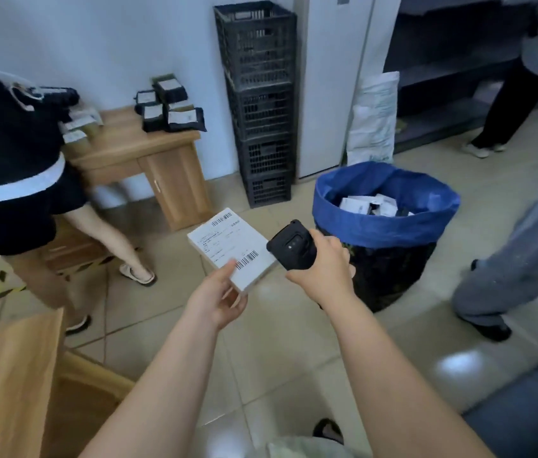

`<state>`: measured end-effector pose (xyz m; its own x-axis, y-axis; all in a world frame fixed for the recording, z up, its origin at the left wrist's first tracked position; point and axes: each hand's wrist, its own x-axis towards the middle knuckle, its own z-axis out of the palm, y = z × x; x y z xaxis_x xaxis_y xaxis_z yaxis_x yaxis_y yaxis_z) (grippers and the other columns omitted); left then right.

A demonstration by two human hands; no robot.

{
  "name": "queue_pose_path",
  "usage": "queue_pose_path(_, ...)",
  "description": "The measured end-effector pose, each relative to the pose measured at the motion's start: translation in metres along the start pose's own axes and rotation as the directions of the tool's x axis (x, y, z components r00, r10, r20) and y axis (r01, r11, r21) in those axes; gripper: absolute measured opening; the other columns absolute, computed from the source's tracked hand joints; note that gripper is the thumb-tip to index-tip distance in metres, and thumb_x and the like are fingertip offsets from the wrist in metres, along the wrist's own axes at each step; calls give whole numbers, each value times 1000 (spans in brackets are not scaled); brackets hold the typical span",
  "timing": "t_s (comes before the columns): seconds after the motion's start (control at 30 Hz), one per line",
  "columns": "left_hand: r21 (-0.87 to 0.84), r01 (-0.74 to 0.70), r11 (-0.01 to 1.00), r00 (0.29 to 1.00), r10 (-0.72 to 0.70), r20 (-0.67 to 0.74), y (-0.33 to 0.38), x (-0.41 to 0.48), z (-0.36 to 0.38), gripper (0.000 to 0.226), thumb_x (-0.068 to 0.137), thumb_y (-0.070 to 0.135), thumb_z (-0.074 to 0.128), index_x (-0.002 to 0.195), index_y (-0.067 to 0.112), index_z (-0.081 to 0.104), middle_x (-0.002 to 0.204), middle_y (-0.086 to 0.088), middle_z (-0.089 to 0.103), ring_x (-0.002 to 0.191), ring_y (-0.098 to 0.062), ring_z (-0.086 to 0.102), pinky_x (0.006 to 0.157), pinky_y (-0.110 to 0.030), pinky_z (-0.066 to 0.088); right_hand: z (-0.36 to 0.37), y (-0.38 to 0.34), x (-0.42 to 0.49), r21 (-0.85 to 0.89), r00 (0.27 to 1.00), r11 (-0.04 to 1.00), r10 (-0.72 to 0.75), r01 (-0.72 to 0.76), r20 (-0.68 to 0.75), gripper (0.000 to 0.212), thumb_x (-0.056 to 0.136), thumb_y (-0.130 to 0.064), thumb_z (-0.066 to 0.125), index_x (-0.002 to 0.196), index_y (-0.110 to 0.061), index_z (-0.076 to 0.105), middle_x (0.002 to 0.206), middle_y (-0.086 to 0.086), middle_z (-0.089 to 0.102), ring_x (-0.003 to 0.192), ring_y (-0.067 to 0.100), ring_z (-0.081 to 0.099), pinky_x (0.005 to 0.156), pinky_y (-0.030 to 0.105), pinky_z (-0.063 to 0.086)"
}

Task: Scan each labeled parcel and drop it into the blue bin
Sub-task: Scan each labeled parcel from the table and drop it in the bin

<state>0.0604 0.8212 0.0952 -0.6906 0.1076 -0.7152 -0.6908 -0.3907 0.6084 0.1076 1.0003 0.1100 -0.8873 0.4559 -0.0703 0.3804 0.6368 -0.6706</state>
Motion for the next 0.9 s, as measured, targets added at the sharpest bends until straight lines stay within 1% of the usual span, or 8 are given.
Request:
queue_pose_path(0.17, 11, 79, 997, 994, -79, 70, -17, 44, 116, 16, 89, 24, 72, 100, 20, 62, 75, 1, 74, 86, -14, 63, 72, -32, 49, -63, 57, 85, -9, 995, 997, 80, -81, -66, 76, 69, -33, 78, 137, -34, 43, 127, -1, 44, 121, 27, 41, 94, 46, 39)
queue_pose_path(0.27, 17, 110, 994, 991, -111, 78, -25, 71, 165, 12, 90, 15, 68, 101, 17, 63, 80, -2, 73, 88, -17, 62, 75, -33, 50, -85, 86, 123, 8, 989, 992, 123, -123, -81, 81, 69, -35, 79, 140, -33, 42, 132, -1, 44, 124, 28, 40, 97, 48, 40)
queue_pose_path(0.37, 58, 143, 988, 987, -146, 60, -31, 102, 203, 17, 90, 10, 64, 106, 14, 62, 90, -3, 70, 87, -18, 62, 73, -34, 51, -96, 112, 153, 38, 981, 983, 181, -178, -74, 84, 71, -37, 80, 144, -34, 38, 136, -1, 42, 129, 27, 38, 99, 48, 37)
queue_pose_path(0.53, 98, 201, 975, 978, -205, 35, -26, 168, 254, 30, 89, 10, 68, 118, 12, 61, 97, -5, 71, 88, -18, 64, 69, -34, 52, -98, 146, 217, 43, 957, 958, 285, -282, -59, 88, 74, -37, 81, 149, -33, 34, 143, 0, 40, 132, 27, 36, 101, 48, 35)
queue_pose_path(0.67, 156, 225, 962, 971, -235, 49, -4, 237, 302, 33, 89, 12, 69, 120, 13, 61, 99, -4, 71, 93, -19, 65, 72, -35, 53, -100, 164, 290, 30, 928, 934, 358, -357, -103, 93, 74, -41, 83, 151, -31, 32, 147, 1, 38, 135, 30, 35, 103, 50, 36)
queue_pose_path(0.77, 251, 205, 946, 967, -235, 95, 19, 293, 347, 26, 91, 13, 68, 115, 16, 60, 95, -2, 69, 87, -16, 64, 75, -34, 51, -103, 172, 349, 63, 900, 913, 408, -403, -153, 91, 74, -39, 82, 150, -31, 32, 145, 3, 39, 133, 32, 36, 103, 51, 37)
queue_pose_path(0.83, 341, 154, 927, 974, -202, 107, 35, 329, 378, 23, 93, 13, 67, 113, 18, 59, 103, -2, 69, 87, -15, 64, 74, -32, 52, -108, 177, 385, 92, 869, 886, 463, -453, -176, 88, 74, -37, 81, 148, -31, 35, 145, 3, 39, 133, 32, 36, 104, 52, 38)
queue_pose_path(0.9, 447, 69, 892, 985, -131, 110, 47, 361, 405, 33, 92, 12, 69, 120, 18, 55, 113, -3, 70, 92, -18, 67, 68, -32, 53, -114, 183, 416, 119, 836, 860, 511, -497, -201, 86, 73, -36, 81, 146, -30, 38, 143, 4, 42, 132, 31, 38, 105, 53, 39)
